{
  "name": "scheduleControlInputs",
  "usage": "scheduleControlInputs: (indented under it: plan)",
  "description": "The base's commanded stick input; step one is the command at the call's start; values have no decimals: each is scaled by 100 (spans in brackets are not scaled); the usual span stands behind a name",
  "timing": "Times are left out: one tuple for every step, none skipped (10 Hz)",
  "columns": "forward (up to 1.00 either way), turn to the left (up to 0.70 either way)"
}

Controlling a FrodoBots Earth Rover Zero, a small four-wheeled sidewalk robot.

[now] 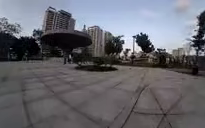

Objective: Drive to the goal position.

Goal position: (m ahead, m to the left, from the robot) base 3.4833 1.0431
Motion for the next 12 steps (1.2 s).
scheduleControlInputs:
  plan:
    - [100, 40]
    - [100, 40]
    - [100, 40]
    - [100, 40]
    - [100, 40]
    - [100, 40]
    - [100, 40]
    - [100, 40]
    - [100, 25]
    - [100, 0]
    - [100, 0]
    - [100, 0]
